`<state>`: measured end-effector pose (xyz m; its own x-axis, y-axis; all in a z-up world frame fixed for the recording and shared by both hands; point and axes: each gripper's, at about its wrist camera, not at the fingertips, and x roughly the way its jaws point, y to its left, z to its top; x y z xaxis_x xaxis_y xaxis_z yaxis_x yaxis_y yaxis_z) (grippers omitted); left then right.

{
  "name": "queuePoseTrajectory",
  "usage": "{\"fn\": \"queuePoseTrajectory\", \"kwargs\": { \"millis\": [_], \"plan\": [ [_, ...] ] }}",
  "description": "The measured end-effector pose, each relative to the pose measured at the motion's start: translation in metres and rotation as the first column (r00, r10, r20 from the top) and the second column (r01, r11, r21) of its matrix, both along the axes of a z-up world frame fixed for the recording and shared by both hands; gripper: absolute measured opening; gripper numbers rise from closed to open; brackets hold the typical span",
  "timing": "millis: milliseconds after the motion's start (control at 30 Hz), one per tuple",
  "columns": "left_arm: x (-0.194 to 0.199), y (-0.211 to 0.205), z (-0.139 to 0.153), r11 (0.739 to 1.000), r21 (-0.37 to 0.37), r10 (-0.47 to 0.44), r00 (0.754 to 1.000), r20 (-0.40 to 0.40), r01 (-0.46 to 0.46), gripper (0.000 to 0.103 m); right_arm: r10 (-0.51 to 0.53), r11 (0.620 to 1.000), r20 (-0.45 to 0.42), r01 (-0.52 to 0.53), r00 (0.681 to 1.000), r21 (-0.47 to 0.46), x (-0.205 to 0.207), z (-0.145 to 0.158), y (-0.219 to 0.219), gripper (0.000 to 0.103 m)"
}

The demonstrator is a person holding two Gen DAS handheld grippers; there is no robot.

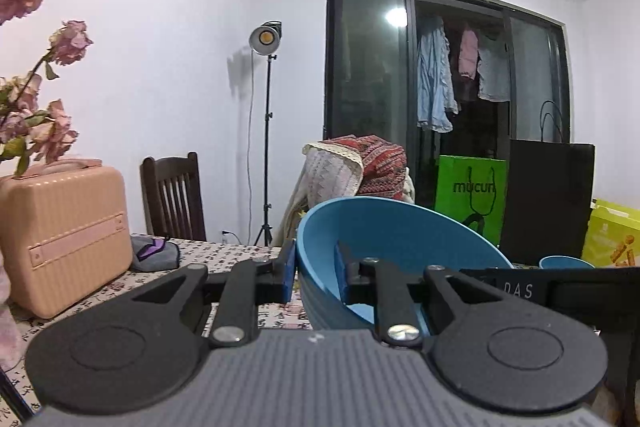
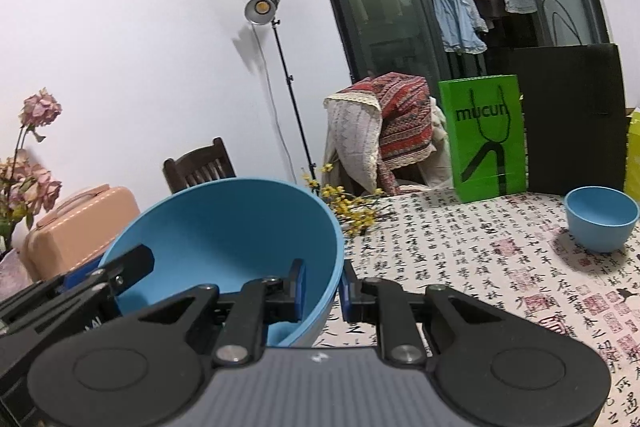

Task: Organize plates and bowls
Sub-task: 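Carry the bowl with both grippers toward the vase and pink suitcase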

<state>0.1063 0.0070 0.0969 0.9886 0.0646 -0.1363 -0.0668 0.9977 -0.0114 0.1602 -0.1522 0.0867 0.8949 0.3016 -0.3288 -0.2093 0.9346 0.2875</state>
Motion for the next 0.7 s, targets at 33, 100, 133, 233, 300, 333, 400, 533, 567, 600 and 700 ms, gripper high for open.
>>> {"fn": "queuePoseTrajectory", "kwargs": {
  "millis": [33, 100, 133, 233, 300, 333, 400, 533, 567, 600, 700],
  "plan": [
    [-0.001, 0.002, 0.0, 1.0, -0.001, 0.004, 1.0, 0.0, -0.004, 0.02, 0.006, 1.0, 0.001, -0.006, 1.0, 0.001, 0.0, 0.0, 0.002, 0.017],
    [-0.003, 0.007, 0.0, 1.0, -0.002, 0.015, 1.0, 0.001, -0.015, 0.02, 0.017, 1.0, 0.002, -0.017, 1.0, 0.003, -0.001, 0.0, 0.007, 0.017],
    [-0.004, 0.008, 0.0, 1.0, -0.002, 0.019, 1.0, 0.002, -0.019, 0.02, 0.022, 1.0, 0.002, -0.022, 1.0, 0.004, -0.001, 0.0, 0.009, 0.017],
    [-0.007, 0.014, 0.0, 0.999, -0.007, 0.032, 0.999, 0.004, -0.032, 0.02, 0.039, 0.999, 0.004, -0.039, 0.999, 0.004, -0.002, 0.001, 0.014, 0.017],
    [-0.009, 0.017, 0.0, 0.999, -0.009, 0.041, 0.999, 0.006, -0.041, 0.02, 0.049, 0.999, 0.004, -0.049, 0.999, 0.004, -0.003, 0.001, 0.018, 0.017],
    [-0.011, 0.018, 0.0, 0.999, -0.01, 0.046, 0.999, 0.006, -0.045, 0.02, 0.054, 0.999, 0.004, -0.054, 0.999, 0.004, -0.004, 0.002, 0.02, 0.017],
    [-0.013, 0.021, 0.0, 0.998, -0.013, 0.054, 0.999, 0.007, -0.054, 0.02, 0.064, 0.998, 0.005, -0.064, 0.998, 0.004, -0.005, 0.002, 0.024, 0.017],
    [-0.018, 0.028, -0.002, 0.998, -0.019, 0.067, 0.998, 0.006, -0.067, 0.02, 0.081, 0.997, 0.007, -0.081, 0.997, 0.005, -0.007, 0.003, 0.03, 0.017],
    [-0.02, 0.029, -0.003, 0.997, -0.021, 0.071, 0.997, 0.005, -0.07, 0.02, 0.086, 0.996, 0.007, -0.086, 0.996, 0.004, -0.006, 0.003, 0.032, 0.017],
    [-0.021, 0.031, -0.003, 0.997, -0.022, 0.076, 0.997, 0.005, -0.075, 0.02, 0.091, 0.996, 0.006, -0.091, 0.996, 0.004, -0.006, 0.003, 0.034, 0.017],
    [-0.026, 0.037, -0.004, 0.996, -0.029, 0.088, 0.996, 0.004, -0.088, 0.02, 0.105, 0.994, 0.006, -0.105, 0.994, 0.003, -0.008, 0.004, 0.041, 0.017]
  ]
}}
